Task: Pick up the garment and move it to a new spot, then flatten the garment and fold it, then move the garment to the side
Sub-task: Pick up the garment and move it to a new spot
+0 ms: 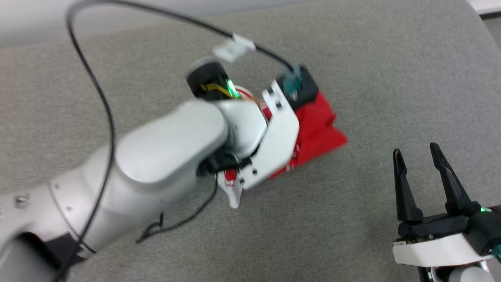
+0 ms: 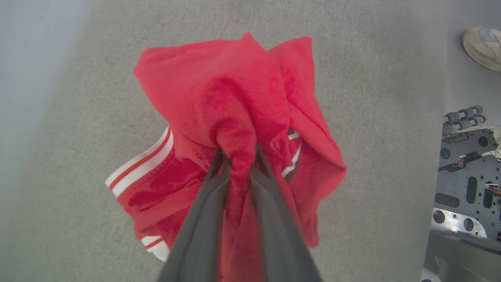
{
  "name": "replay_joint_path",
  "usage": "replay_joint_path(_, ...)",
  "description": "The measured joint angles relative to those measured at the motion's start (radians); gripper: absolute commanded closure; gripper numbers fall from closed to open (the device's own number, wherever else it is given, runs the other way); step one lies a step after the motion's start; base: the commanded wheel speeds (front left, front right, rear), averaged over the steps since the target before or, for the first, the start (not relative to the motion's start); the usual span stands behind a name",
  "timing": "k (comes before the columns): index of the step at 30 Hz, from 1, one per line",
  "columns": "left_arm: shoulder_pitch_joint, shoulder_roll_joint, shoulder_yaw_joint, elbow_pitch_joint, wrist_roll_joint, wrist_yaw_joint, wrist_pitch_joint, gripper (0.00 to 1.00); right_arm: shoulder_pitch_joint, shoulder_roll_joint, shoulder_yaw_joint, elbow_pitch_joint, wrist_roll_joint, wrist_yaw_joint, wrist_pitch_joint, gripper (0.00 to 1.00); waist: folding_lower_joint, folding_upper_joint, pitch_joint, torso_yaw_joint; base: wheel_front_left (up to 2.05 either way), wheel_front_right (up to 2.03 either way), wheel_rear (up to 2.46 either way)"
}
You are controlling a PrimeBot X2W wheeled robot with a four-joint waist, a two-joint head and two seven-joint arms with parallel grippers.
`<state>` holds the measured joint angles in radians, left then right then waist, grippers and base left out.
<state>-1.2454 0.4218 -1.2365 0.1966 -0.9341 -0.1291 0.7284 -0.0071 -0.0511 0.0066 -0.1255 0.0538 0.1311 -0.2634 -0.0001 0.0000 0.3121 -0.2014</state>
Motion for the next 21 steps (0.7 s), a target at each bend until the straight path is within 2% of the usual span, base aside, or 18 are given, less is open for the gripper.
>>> replay_joint_path(5, 0.088, -0.043, -0.042, 0.056, 0.004, 0.0, 0.003, 1.0, -0.019, 0.0, 0.003, 0.002, 0.009, 0.0, 0.0, 0.0, 0.0, 0.0, 0.049, -0.019, 0.0, 0.0, 0.0)
replay_joint_path(9, 0.195, -0.058, -0.039, 0.041, 0.063, 0.001, 0.066, 1.0, -0.035, 0.0, 0.001, 0.005, 0.014, 0.0, 0.0, 0.0, 0.0001, 0.0, 0.079, -0.029, 0.0, 0.0, 0.0)
replay_joint_path(12, 0.207, -0.062, -0.033, 0.036, 0.084, 0.001, 0.061, 1.0, -0.034, 0.0, -0.007, 0.011, 0.014, 0.0, 0.0, 0.0, 0.0001, 0.0, 0.082, -0.022, 0.0, 0.0, 0.0)
replay_joint_path(13, 0.212, -0.064, -0.033, 0.035, 0.095, 0.001, 0.049, 0.86, -0.035, 0.0, -0.007, 0.013, 0.014, 0.0, 0.0, 0.0, 0.0001, 0.0, 0.079, -0.018, 0.0, 0.0, 0.0)
replay_joint_path(14, 0.213, -0.067, -0.036, 0.037, 0.095, 0.001, 0.027, 0.86, -0.035, 0.0, -0.007, 0.016, 0.01, 0.0, 0.0, 0.0, 0.0001, 0.0, 0.074, -0.014, 0.0, 0.0, 0.0)
replay_joint_path(15, 0.212, -0.068, -0.038, 0.04, 0.096, 0.001, 0.0, 0.0, -0.034, 0.0, -0.006, 0.019, 0.006, 0.0, 0.0, 0.0, 0.0001, 0.0, 0.067, -0.01, 0.0, 0.0, 0.0)
replay_joint_path(18, 0.2, -0.082, -0.047, 0.042, 0.131, 0.001, -0.106, 0.0, -0.029, 0.0, -0.007, 0.025, -0.003, 0.0, 0.0, 0.0, 0.0001, 0.0, 0.04, 0.003, 0.0, 0.0, 0.0)
replay_joint_path(21, 0.166, -0.093, -0.04, 0.042, 0.156, 0.0, -0.272, 0.0, -0.007, 0.0, -0.014, 0.028, -0.012, 0.0, 0.0, 0.0, 0.0001, 0.0, 0.004, 0.018, 0.0, 0.0, 0.0)
